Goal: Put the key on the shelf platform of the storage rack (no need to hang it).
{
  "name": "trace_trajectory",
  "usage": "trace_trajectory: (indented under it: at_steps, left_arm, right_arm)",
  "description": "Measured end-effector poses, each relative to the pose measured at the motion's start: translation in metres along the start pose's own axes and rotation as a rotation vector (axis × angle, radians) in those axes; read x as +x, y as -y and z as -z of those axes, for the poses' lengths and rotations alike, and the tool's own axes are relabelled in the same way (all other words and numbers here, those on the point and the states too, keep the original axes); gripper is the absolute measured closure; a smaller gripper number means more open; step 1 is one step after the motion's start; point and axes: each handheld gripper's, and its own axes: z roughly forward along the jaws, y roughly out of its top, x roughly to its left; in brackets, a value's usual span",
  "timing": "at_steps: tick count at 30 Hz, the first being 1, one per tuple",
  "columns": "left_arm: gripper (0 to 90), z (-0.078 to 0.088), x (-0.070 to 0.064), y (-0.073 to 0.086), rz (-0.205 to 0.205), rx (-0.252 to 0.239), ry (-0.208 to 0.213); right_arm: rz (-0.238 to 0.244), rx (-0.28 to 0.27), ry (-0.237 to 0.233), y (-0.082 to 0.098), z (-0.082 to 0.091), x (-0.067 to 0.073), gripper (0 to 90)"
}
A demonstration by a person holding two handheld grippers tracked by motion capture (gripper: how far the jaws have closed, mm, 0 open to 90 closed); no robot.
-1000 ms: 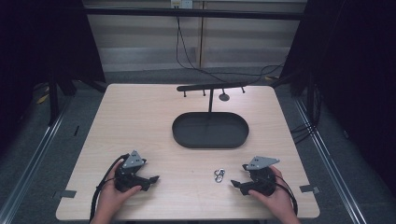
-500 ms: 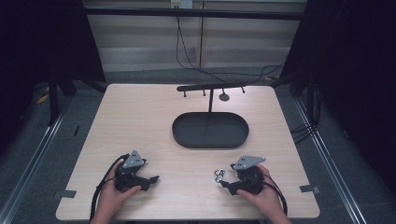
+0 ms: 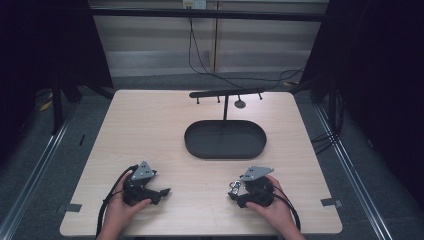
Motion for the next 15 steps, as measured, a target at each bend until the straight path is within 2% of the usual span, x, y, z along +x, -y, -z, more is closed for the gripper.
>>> trace_trajectory:
  at_steps: [9, 11, 13, 15]
  left_arm:
    - [16.0, 0.0000, 0.0000, 0.0000, 0.000, 0.000, 0.000]
    - [15.9, 0.0001, -0.0001, 0.0000, 0.001, 0.001, 0.000]
    - [16.0, 0.0000, -0.0001, 0.0000, 0.001, 0.001, 0.000]
    - [16.0, 0.0001, -0.0002, 0.0001, 0.002, 0.002, 0.000]
  right_arm:
    - [0.007, -0.024, -0.030, 0.0005, -0.0019, -0.0011, 31.6]
    - [0.008, -0.028, -0.029, 0.0008, -0.0017, -0.0015, 34.6]
    - [0.006, -0.040, -0.028, 0.0018, -0.0008, -0.0015, 42.1]
    - [-0.001, -0.047, -0.028, 0.0029, -0.0003, -0.0015, 42.4]
